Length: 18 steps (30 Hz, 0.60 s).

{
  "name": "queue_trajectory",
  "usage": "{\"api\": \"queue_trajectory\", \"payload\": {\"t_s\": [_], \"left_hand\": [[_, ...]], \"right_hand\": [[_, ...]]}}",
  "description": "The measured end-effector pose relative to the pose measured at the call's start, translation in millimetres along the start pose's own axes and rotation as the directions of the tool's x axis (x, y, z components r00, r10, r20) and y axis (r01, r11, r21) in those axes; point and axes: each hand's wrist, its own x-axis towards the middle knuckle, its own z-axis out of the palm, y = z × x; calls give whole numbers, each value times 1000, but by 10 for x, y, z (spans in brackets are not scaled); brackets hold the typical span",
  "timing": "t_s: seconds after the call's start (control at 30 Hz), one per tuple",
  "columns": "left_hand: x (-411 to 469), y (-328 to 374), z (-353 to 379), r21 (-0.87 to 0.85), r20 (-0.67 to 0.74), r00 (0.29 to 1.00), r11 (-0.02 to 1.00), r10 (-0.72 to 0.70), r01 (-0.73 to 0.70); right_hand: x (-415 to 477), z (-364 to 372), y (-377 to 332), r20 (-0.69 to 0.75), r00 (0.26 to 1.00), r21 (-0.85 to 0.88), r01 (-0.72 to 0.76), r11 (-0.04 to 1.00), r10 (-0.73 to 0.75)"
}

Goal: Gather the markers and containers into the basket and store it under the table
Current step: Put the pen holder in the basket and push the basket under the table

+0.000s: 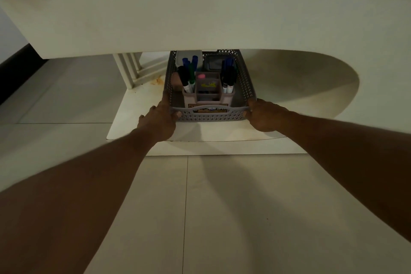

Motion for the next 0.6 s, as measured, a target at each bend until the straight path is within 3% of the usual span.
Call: {"api": "queue_trajectory", "payload": {"t_s": [0.2,0.43,0.6], "left_hand": [[-133,-4,-4,12,44,999,1000,2,-2],[-326,-14,162,51,-41,997,996,71,-69],[-672,42,151,111,-60,993,990,99,-91]], "right_hand": [[-145,18,18,-57,998,-55,25,998,-28],[-322,89,67,-180,980,-206,46,977,-84],[-607,328,-66,-261,965,-224,-47,973,-14]]}}
